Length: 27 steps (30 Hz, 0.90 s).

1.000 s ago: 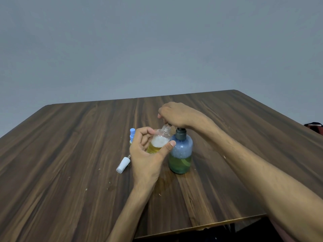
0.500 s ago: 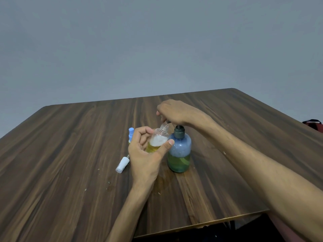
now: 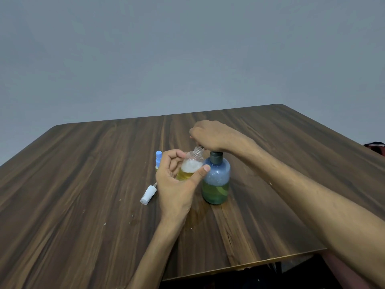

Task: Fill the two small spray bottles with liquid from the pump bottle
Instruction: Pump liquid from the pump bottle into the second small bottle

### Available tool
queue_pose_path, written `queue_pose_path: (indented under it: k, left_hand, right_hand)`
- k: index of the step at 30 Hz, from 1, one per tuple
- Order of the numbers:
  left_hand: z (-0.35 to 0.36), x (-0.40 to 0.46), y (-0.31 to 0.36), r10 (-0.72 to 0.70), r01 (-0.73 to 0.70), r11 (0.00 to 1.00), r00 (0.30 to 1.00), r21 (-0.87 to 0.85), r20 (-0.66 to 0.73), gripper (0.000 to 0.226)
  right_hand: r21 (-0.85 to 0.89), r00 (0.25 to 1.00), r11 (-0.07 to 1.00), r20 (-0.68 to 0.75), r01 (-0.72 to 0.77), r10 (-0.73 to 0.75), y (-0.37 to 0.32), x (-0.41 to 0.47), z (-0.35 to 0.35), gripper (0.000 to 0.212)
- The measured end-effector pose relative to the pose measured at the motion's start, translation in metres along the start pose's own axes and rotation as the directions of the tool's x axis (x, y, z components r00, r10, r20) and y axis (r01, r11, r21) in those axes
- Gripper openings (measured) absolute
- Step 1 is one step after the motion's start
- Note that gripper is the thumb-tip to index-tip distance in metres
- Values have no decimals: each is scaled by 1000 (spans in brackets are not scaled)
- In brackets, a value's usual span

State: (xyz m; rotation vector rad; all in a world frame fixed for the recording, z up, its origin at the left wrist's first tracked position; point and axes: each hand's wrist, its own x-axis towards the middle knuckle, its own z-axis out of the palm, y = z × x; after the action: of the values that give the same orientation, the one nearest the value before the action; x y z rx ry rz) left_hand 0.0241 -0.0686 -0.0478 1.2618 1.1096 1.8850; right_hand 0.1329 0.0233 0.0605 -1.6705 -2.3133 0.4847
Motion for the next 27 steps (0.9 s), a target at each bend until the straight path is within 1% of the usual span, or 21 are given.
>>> queue_pose_path:
  k: [2, 3, 5, 6, 7, 9, 11, 13, 15, 16, 18, 20, 21, 23, 24, 27]
  left_hand:
    - [0, 0, 0, 4, -4, 1000, 1000, 2, 1, 53]
    - [0, 0, 1, 6, -6, 1000, 1000, 1, 2, 53]
    - [1, 1, 1, 2, -2, 1000, 1000, 2, 0, 53]
    - [0, 1, 1, 2, -2, 1000, 1000, 7, 0, 53]
    - [0, 1, 1, 6, -6, 1000, 1000, 10, 2, 53]
    - [0, 0, 2, 6, -6, 1000, 1000, 7, 4, 53]
    - [0, 0, 2, 3, -3, 1000, 1000, 4, 0, 53]
    - [0, 1, 1, 1, -1, 1000, 1000, 0, 0, 53]
    - [1, 1, 0, -5, 5, 1000, 1000, -2, -4, 52]
    - [0, 1, 0, -6, 6, 1000, 1000, 4, -7, 52]
    - [0, 0, 0, -8, 8, 1000, 1000, 14, -7, 54]
    - [-1, 0, 0, -2, 3, 1000, 1000, 17, -5, 52]
    - [0, 1, 1, -2, 2, 1000, 1000, 17, -5, 52]
    - [0, 1, 1, -7, 7, 1000, 1000, 21, -9, 54]
    - [-1, 1, 1, -2, 2, 1000, 1000, 23, -13, 54]
    - [-1, 0, 0, -1, 1, 1000, 1000, 29, -1, 51]
  right_hand:
    - [4, 998, 999, -45, 45, -45, 0, 1, -4, 36]
    - [-9, 998, 998, -36, 56, -57, 0, 0, -5, 38]
    - [-40, 999, 999, 35, 30, -29, 1, 0, -2, 39]
    - [-62, 998, 998, 63, 23, -19, 1, 0, 0, 37]
    - [-74, 997, 997, 72, 25, -20, 0, 0, 1, 36]
    - [-44, 999, 998, 31, 40, -38, -1, -2, -2, 36]
    - [-12, 999, 999, 1, 37, -37, -1, 0, -4, 31]
    - [6, 1000, 1000, 6, -5, 5, 1, 2, 0, 26]
    - [35, 999, 998, 12, -51, 51, 1, 2, 3, 30]
    - [17, 999, 999, 19, -40, 40, 0, 2, 4, 33]
    - [-3, 1000, 1000, 2, 6, -6, -3, -2, -1, 30]
    - [34, 999, 999, -37, 35, -33, -5, -6, -6, 35]
    - [40, 1000, 999, -12, 25, -24, -5, -6, -6, 38]
    - [2, 997, 1000, 72, -5, 5, -4, -7, 0, 34]
    - [-10, 997, 1000, 72, -5, 5, -4, -7, 0, 33]
    - [39, 1000, 999, -12, 21, -21, -5, -8, -6, 38]
